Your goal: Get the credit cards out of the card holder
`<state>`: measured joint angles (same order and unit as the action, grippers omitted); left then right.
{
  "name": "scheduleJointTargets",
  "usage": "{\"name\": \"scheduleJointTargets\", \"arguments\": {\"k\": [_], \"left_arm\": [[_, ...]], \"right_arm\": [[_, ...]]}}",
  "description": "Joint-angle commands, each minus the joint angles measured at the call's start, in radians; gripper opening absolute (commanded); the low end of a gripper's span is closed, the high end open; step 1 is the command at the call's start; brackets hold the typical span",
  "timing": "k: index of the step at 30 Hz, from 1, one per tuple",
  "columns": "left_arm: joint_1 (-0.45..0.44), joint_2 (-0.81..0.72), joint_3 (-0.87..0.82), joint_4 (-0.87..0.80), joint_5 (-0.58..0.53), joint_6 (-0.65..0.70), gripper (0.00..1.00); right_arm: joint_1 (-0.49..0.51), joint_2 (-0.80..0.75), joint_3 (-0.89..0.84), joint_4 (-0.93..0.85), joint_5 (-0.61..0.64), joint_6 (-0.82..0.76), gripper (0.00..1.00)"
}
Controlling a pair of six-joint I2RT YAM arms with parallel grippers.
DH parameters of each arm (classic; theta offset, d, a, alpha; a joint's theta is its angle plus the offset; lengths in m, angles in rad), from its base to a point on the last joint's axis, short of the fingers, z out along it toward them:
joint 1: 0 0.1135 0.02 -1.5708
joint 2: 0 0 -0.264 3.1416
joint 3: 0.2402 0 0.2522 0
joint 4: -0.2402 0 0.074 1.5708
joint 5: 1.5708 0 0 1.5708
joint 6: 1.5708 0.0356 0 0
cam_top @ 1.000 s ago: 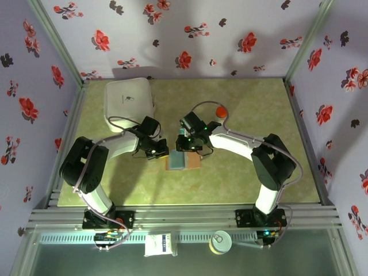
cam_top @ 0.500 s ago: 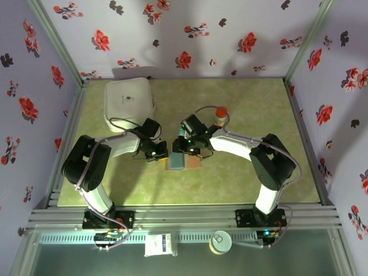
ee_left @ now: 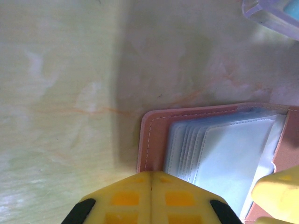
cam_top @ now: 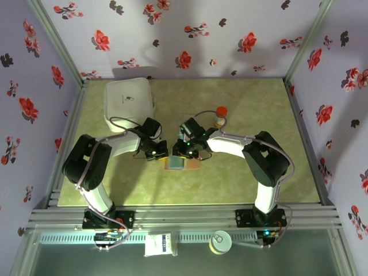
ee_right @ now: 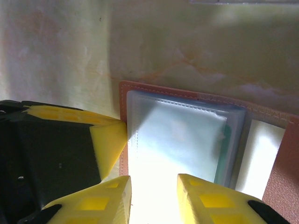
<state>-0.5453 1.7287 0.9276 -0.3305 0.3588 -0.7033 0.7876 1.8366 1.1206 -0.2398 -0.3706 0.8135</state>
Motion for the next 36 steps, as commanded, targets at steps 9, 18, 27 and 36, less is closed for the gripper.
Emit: {"name": "scheduleJointTargets", "arguments": {"k": [9,18,27,36], "left_arm": [[-0.002,0.026,0.017,-0.049,-0.026,0.009,0.04],[-0.002,0.025,0.019,-0.051,-0.027,0.009,0.04],[-0.002,0.022,0.029,-0.061,-0.028,0.013,0.04],[-0.002,0.009,0.047,-0.079,-0.028,0.015,0.04]], "right_arm": [[0.003,0.009,-0.005,-0.078,0.036,-0.010,0.32],[0.003,-0.016,-0.021,-0.092,0.073,-0.010,0.30],[-0.001,-0.026,-0.036,-0.089,0.084,-0.008,0.27],[-0.011,-0.040,-0.052,-0.085,0.091,-0.010,0.23]]}}
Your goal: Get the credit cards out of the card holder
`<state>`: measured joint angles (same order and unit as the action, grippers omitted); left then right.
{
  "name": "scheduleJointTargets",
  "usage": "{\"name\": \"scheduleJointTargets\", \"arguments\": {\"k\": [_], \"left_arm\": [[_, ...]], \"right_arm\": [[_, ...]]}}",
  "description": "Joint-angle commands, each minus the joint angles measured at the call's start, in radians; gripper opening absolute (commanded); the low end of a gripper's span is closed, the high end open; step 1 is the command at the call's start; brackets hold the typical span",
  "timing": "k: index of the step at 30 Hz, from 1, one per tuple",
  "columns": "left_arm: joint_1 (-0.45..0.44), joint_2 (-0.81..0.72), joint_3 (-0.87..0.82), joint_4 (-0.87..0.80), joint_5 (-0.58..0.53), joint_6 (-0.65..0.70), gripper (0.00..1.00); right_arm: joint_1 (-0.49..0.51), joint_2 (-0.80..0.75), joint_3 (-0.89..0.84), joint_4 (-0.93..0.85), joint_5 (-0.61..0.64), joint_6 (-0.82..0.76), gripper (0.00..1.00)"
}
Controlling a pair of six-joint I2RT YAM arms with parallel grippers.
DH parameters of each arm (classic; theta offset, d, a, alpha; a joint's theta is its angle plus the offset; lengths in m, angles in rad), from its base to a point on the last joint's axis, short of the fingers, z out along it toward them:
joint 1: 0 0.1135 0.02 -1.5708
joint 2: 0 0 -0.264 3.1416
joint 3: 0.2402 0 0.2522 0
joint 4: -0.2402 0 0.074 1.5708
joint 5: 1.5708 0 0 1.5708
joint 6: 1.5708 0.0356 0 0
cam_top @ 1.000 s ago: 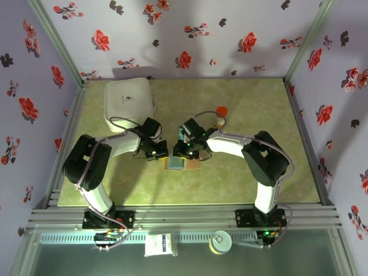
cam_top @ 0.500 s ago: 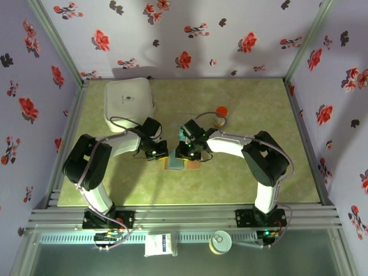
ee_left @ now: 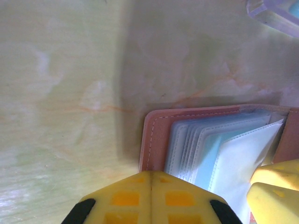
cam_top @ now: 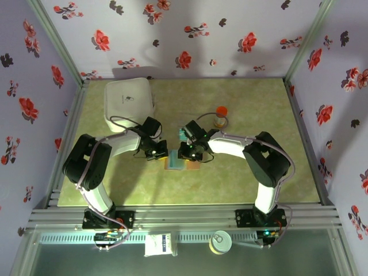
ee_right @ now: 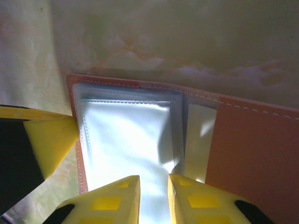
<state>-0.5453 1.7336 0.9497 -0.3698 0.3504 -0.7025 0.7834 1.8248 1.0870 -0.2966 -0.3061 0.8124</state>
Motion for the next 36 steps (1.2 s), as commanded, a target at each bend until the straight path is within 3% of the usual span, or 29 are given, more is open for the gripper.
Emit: {"name": "scheduleJointTargets", "arguments": {"k": [1,12,24,36], "left_arm": [[-0.002,0.000,0.027,-0.041,-0.020,0.013,0.04],[-0.003,-0.086,0.034,-0.033,0.007,-0.028,0.06],[-0.025,-0.109,-0.009,0.096,0.112,-0.128,0.26],[-0.066,-0.041,-0.010,0.121,0.124,-0.148,0.27]], "right_arm": [[-0.009,-0.029,-0.020,-0.028,0.028,-0.008,0.23],[-0.016,-0.039,-0.043,-0.017,0.029,-0.007,0.20],[-0.019,-0.039,-0.049,-0.008,0.021,-0.007,0.19],[-0.019,-0.041,-0.049,-0.012,0.019,-0.007,0.18]]}}
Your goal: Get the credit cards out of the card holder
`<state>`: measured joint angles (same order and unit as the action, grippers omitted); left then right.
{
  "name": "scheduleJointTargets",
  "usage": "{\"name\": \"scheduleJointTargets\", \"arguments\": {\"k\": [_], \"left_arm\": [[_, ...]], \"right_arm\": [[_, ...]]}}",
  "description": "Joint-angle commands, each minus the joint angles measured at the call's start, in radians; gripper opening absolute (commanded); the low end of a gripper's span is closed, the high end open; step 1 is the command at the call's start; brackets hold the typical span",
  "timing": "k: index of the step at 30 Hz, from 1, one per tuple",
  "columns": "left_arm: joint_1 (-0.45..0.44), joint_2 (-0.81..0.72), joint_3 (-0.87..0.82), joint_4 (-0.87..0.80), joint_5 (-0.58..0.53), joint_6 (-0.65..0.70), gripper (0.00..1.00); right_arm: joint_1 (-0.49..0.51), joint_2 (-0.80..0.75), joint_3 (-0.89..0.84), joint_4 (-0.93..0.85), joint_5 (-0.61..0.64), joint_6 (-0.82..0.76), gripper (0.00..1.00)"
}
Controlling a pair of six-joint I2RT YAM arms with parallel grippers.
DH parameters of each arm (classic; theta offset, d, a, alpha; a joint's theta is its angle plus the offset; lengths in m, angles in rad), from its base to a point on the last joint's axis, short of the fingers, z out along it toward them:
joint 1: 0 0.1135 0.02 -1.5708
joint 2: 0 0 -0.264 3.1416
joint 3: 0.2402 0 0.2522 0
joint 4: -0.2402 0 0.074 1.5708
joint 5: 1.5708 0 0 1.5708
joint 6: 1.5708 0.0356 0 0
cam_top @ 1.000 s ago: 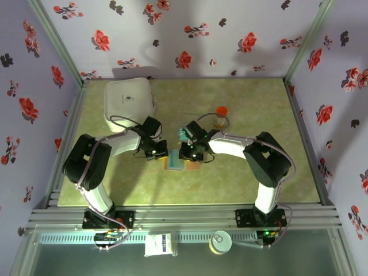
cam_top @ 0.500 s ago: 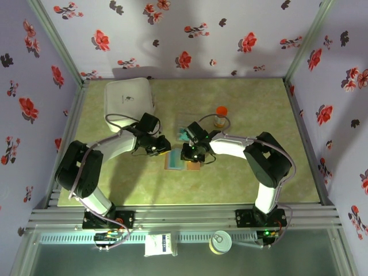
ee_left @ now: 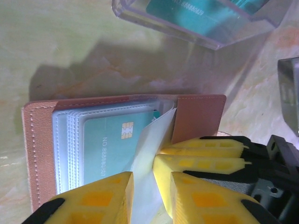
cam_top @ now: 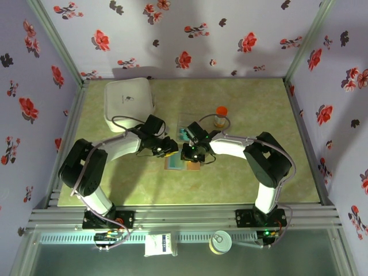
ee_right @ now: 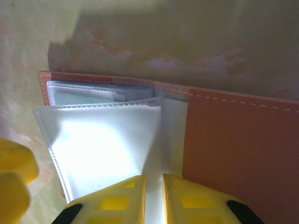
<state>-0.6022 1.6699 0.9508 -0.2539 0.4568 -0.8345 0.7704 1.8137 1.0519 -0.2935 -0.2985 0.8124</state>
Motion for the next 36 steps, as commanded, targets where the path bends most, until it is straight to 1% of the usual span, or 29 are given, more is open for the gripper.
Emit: {"name": "scheduleJointTargets", "arguments": {"k": [1,8,15,18,26,31,36], "left_arm": [[-0.011,0.028,-0.012,0.005,0.016,-0.017,0.27],[-0.021,0.048,-0.007,0.003,0.016,-0.013,0.26],[-0.029,0.048,0.002,0.002,0.015,-0.017,0.22],[-0.032,0.041,0.005,-0.008,0.013,-0.015,0.22],[-0.031,-0.015,0.009,-0.079,-0.065,0.009,0.28],[-0.033,-0.001,0.016,-0.081,-0.061,0.008,0.31],[-0.034,0.024,0.014,-0.056,-0.039,-0.002,0.31]], "right_arm": [[-0.007,-0.030,-0.014,-0.016,0.012,-0.007,0.18],[-0.006,-0.029,-0.015,-0.017,0.012,-0.007,0.18],[-0.006,-0.036,-0.019,-0.017,0.013,-0.009,0.18],[-0.006,-0.036,-0.023,-0.015,0.016,-0.006,0.18],[-0.008,-0.024,-0.023,-0.011,0.018,-0.009,0.17],[-0.007,-0.026,-0.025,-0.013,0.016,-0.010,0.16],[-0.007,-0.027,-0.028,-0.013,0.017,-0.011,0.16]]}}
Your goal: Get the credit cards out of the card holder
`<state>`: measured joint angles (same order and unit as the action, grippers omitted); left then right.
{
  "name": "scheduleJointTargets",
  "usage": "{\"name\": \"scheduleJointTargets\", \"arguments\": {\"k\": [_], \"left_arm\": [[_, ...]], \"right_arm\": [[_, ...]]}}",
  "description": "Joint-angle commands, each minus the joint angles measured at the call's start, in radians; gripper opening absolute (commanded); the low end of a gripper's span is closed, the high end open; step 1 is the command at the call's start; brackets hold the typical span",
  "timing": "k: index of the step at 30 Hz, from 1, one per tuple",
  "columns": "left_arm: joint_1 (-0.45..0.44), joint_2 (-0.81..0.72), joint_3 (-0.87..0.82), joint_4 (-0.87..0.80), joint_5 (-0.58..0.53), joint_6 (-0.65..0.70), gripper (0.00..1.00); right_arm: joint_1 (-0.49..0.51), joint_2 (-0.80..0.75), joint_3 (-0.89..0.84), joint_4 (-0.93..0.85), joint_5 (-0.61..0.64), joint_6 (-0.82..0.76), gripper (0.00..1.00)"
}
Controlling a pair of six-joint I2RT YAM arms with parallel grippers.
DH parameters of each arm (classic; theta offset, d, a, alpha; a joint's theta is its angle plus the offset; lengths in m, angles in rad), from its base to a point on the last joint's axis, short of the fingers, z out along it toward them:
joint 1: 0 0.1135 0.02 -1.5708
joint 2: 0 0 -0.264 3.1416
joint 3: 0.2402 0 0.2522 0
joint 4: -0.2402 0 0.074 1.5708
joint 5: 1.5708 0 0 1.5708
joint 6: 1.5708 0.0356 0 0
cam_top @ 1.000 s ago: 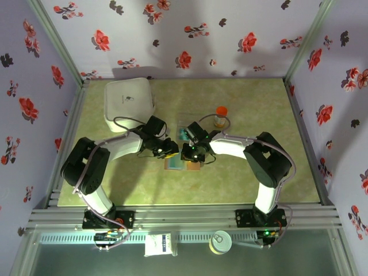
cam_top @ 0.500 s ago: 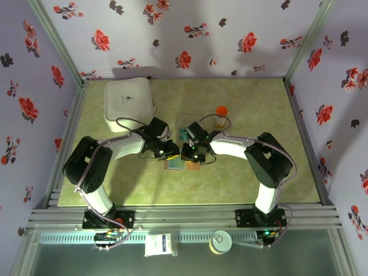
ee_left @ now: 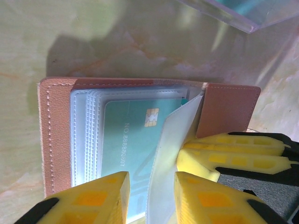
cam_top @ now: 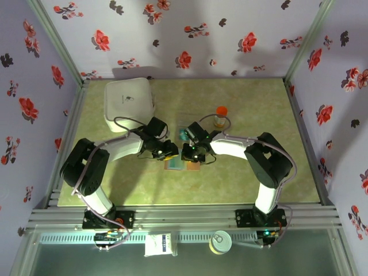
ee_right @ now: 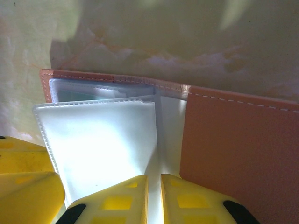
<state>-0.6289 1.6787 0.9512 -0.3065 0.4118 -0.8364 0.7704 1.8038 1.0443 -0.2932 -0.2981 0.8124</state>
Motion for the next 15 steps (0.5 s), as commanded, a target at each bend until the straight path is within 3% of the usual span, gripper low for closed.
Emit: {"name": "scheduleJointTargets", "arguments": {"k": [1,7,15], "left_arm": [[-0.008,0.018,0.011,0.012,0.015,-0.006,0.30],[-0.008,0.023,-0.005,0.103,0.074,-0.051,0.26],[-0.033,0.006,0.035,0.080,0.087,-0.055,0.27]], "right_arm": [[-0.006,-0.018,-0.021,-0.013,0.015,-0.010,0.16],[-0.006,-0.046,-0.025,-0.026,0.027,-0.008,0.18],[-0.009,-0.125,-0.038,-0.112,0.099,-0.028,0.24]]}}
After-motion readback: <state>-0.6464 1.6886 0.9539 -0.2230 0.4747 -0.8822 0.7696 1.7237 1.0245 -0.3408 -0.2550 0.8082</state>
